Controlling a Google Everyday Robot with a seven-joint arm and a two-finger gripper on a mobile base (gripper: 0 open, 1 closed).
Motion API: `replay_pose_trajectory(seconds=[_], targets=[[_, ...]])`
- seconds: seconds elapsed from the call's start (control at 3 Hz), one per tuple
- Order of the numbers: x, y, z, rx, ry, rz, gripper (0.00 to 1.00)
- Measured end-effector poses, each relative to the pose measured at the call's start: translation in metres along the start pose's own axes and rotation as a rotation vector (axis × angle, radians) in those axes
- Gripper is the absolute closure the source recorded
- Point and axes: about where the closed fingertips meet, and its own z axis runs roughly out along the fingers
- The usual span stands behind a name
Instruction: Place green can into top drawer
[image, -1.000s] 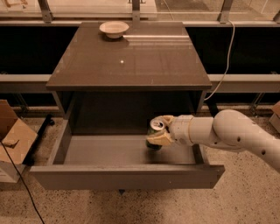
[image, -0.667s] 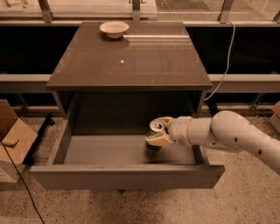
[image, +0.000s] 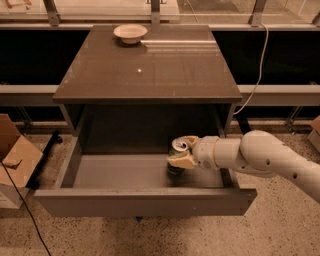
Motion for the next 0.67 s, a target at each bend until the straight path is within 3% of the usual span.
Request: replay_pose_trajectory(seconds=[0.33,0.67], targets=[[-0.0006,0.0012,0.0016,-0.004,-0.001,-0.001,0.04],[-0.0008,0.0018,0.0023,-0.005,-0.001,-0.001,0.00]])
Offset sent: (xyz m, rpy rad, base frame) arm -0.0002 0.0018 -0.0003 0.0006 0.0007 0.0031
